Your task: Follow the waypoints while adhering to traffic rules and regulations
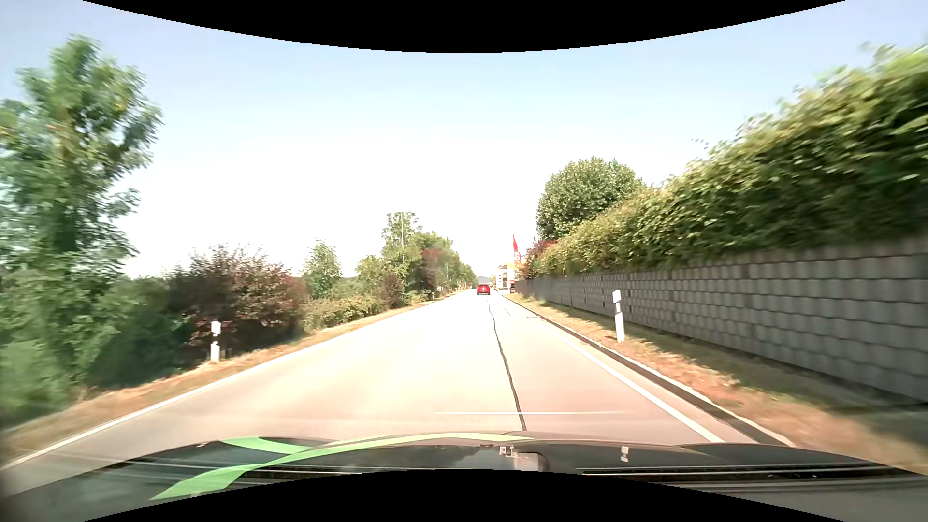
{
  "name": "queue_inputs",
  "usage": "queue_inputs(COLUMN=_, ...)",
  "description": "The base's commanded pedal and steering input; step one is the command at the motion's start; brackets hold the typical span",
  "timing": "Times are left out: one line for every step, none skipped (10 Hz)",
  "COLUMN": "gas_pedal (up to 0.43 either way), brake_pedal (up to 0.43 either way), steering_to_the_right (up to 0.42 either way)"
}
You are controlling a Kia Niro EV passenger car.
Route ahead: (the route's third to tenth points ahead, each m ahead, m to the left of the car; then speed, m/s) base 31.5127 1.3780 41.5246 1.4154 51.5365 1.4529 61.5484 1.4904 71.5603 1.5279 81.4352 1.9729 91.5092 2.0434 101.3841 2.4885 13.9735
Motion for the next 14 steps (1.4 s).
queue_inputs(gas_pedal=0.197, brake_pedal=0.0, steering_to_the_right=-0.001)
queue_inputs(gas_pedal=0.197, brake_pedal=0.0, steering_to_the_right=-0.002)
queue_inputs(gas_pedal=0.197, brake_pedal=0.0, steering_to_the_right=-0.003)
queue_inputs(gas_pedal=0.197, brake_pedal=0.0, steering_to_the_right=-0.004)
queue_inputs(gas_pedal=0.197, brake_pedal=0.0, steering_to_the_right=-0.005)
queue_inputs(gas_pedal=0.189, brake_pedal=0.0, steering_to_the_right=-0.006)
queue_inputs(gas_pedal=0.189, brake_pedal=0.0, steering_to_the_right=-0.006)
queue_inputs(gas_pedal=0.169, brake_pedal=0.0, steering_to_the_right=-0.01)
queue_inputs(gas_pedal=0.169, brake_pedal=0.0, steering_to_the_right=-0.011)
queue_inputs(gas_pedal=0.169, brake_pedal=0.0, steering_to_the_right=-0.01)
queue_inputs(gas_pedal=0.177, brake_pedal=0.0, steering_to_the_right=-0.008)
queue_inputs(gas_pedal=0.177, brake_pedal=0.0, steering_to_the_right=-0.008)
queue_inputs(gas_pedal=0.189, brake_pedal=0.0, steering_to_the_right=-0.008)
queue_inputs(gas_pedal=0.189, brake_pedal=0.0, steering_to_the_right=-0.008)
